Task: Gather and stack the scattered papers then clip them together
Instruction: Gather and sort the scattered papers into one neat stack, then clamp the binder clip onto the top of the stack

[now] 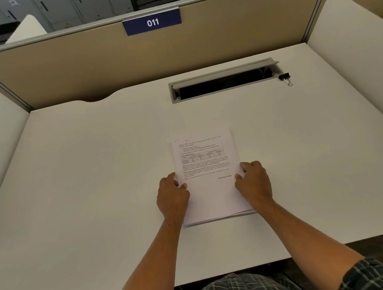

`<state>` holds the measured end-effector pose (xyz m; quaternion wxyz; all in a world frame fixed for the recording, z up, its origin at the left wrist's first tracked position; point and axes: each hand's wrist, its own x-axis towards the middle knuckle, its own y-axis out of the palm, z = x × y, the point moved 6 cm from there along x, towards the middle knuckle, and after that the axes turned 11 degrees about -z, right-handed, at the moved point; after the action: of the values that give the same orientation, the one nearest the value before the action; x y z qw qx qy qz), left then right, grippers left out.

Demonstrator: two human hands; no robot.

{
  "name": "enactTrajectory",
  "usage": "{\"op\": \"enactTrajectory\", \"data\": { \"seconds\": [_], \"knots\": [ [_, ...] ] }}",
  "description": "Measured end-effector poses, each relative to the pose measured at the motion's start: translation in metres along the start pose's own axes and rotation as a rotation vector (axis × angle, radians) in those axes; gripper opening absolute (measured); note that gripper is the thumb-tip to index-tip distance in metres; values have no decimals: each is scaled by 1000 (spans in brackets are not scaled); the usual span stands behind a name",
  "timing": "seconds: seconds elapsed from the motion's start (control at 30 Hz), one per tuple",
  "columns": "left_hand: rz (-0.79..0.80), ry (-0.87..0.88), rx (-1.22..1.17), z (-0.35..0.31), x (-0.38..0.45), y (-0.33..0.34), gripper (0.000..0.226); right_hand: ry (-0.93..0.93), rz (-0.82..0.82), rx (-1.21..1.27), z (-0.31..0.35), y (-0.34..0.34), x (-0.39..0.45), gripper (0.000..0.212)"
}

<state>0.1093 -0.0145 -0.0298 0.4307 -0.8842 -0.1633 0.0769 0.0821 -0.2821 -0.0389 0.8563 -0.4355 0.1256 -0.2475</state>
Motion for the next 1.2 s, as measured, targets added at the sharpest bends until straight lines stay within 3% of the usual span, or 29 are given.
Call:
{"op": "enactTrajectory", "data": {
  "seconds": [0.17,0.43,1.2],
  "knots": [
    [-56,40,-28,-12,-2,2,59,-93,-55,-79,9,-5,-2,55],
    [-86,330,-11,-68,4,14,54,-307,-162,-134,32,-15,19,55],
    [136,780,77,-312,50,196,55,-257,-400,-209,-14,-98,230,35]
  ]
}}
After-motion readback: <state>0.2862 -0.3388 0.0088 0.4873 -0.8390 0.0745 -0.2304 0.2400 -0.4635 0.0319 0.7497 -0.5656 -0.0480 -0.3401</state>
